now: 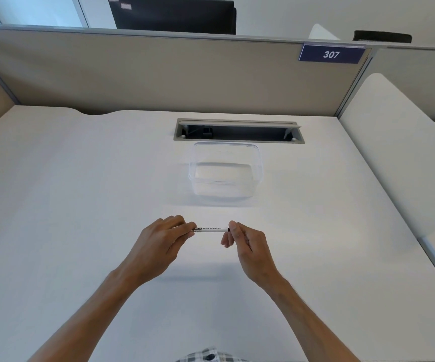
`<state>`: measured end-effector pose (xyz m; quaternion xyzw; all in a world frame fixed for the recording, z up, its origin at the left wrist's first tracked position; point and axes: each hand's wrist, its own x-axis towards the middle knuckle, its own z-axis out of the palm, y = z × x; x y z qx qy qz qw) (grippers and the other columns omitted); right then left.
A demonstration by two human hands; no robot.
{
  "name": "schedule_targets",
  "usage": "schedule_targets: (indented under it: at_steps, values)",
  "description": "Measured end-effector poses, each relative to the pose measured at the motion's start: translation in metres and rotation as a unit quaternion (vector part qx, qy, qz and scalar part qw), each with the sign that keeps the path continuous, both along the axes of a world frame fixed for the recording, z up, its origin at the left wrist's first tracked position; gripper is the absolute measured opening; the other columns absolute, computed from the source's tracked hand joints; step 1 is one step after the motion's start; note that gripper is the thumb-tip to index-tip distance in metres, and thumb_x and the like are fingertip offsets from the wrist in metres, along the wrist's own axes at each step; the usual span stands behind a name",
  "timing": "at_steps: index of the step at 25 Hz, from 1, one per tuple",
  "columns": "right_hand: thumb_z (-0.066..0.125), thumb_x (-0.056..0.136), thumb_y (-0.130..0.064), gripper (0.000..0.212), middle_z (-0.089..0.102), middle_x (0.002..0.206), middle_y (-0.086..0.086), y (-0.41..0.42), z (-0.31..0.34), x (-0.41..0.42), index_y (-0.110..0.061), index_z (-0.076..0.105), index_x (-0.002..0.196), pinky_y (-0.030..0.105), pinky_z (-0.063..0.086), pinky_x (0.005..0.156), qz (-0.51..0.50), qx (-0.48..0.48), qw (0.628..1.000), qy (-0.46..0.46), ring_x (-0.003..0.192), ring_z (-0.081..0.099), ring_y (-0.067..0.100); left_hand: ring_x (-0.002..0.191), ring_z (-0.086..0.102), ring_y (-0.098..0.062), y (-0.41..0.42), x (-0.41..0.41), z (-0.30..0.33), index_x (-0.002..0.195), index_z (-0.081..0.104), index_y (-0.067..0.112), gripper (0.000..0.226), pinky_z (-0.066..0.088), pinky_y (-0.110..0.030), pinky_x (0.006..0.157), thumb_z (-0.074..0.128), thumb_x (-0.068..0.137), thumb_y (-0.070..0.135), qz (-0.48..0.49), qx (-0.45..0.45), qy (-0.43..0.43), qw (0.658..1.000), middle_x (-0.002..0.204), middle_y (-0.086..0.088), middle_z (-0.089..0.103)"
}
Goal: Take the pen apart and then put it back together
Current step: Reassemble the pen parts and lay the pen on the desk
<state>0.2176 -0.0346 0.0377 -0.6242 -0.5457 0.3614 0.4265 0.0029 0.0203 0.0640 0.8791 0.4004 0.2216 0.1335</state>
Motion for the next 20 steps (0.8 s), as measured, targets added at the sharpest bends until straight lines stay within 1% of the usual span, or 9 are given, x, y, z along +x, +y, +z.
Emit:
schedule_targets:
  at_steps: [2,4,6,7,10,14,16,18,20]
  values:
    - [0.038,0.094,-0.054,0.036,0.069,0.081,-0.007,0.000,0.004,0.002,-0.028,0.059,0.079,0.035,0.046,0.065,-0.007,0.013,1.000,-0.014,0.074,0.065,0.008,0.064,0.040,-0.012,0.000,0.000,0.000,0.105,0.066,0.018,0.030,0.041,-0.030,0.057,0.039,0.098,0.031,0.003,-0.003,-0.005,1.000,0.078,0.008,0.053]
    - [0.043,0.092,-0.049,0.027,0.068,0.090,-0.011,0.000,0.007,0.006,-0.027,0.058,0.090,0.038,0.048,0.069,-0.015,0.033,0.999,-0.004,0.084,0.067,0.012,0.065,0.040,-0.012,-0.001,0.001,0.000,0.106,0.066,0.019,0.030,0.040,-0.028,0.059,0.040,0.098,0.031,0.004,-0.006,-0.008,1.000,0.078,0.009,0.053]
    - [0.048,0.093,-0.040,0.017,0.067,0.096,-0.015,-0.001,0.009,0.010,-0.027,0.059,0.093,0.034,0.046,0.067,-0.005,0.043,0.999,-0.011,0.087,0.067,0.013,0.065,0.041,-0.011,-0.002,0.001,-0.001,0.105,0.066,0.019,0.030,0.040,-0.028,0.058,0.040,0.098,0.032,0.005,-0.008,-0.011,1.000,0.078,0.009,0.053]
    - [0.049,0.093,-0.036,0.013,0.066,0.097,-0.017,-0.002,0.010,0.011,-0.028,0.059,0.093,0.029,0.044,0.064,0.004,0.043,0.999,-0.024,0.088,0.067,0.011,0.065,0.041,-0.011,-0.002,0.001,-0.001,0.105,0.066,0.020,0.030,0.041,-0.029,0.058,0.040,0.098,0.032,0.006,-0.009,-0.011,1.000,0.078,0.009,0.052]
    - [0.048,0.094,-0.032,0.013,0.065,0.096,-0.023,-0.004,0.008,0.012,-0.028,0.060,0.095,0.018,0.036,0.061,0.017,0.043,0.998,-0.053,0.089,0.065,0.007,0.065,0.040,-0.012,-0.002,0.001,0.000,0.105,0.066,0.020,0.029,0.043,-0.031,0.057,0.040,0.098,0.031,0.008,-0.008,-0.012,1.000,0.078,0.009,0.052]
    - [0.046,0.095,-0.032,0.014,0.064,0.089,-0.026,-0.004,0.009,0.009,-0.028,0.059,0.094,0.011,0.036,0.060,0.021,0.044,0.997,-0.061,0.085,0.062,0.002,0.066,0.038,-0.011,-0.002,0.000,0.003,0.104,0.066,0.019,0.029,0.041,-0.030,0.057,0.040,0.098,0.031,0.008,0.000,-0.010,1.000,0.077,0.009,0.051]
    - [0.045,0.096,-0.031,0.014,0.065,0.089,-0.023,-0.004,0.009,0.008,-0.028,0.059,0.093,0.010,0.037,0.059,0.025,0.046,0.997,-0.061,0.084,0.063,0.001,0.066,0.036,-0.010,-0.002,-0.001,0.004,0.103,0.066,0.018,0.029,0.040,-0.028,0.057,0.040,0.098,0.030,0.008,0.005,-0.010,1.000,0.077,0.009,0.051]
    - [0.044,0.097,-0.029,0.015,0.068,0.091,-0.016,-0.004,0.009,0.007,-0.027,0.058,0.092,0.009,0.037,0.060,0.030,0.049,0.997,-0.059,0.085,0.064,0.005,0.065,0.034,-0.010,-0.003,-0.001,0.005,0.103,0.066,0.018,0.029,0.039,-0.028,0.056,0.040,0.098,0.029,0.007,0.010,-0.009,1.000,0.077,0.008,0.051]
    - [0.043,0.098,-0.028,0.017,0.069,0.090,-0.013,-0.003,0.009,0.006,-0.024,0.057,0.091,0.010,0.038,0.062,0.034,0.049,0.996,-0.060,0.085,0.065,0.007,0.065,0.033,-0.010,-0.002,-0.001,0.005,0.104,0.066,0.017,0.028,0.039,-0.029,0.056,0.041,0.098,0.029,0.006,0.014,-0.008,1.000,0.077,0.008,0.051]
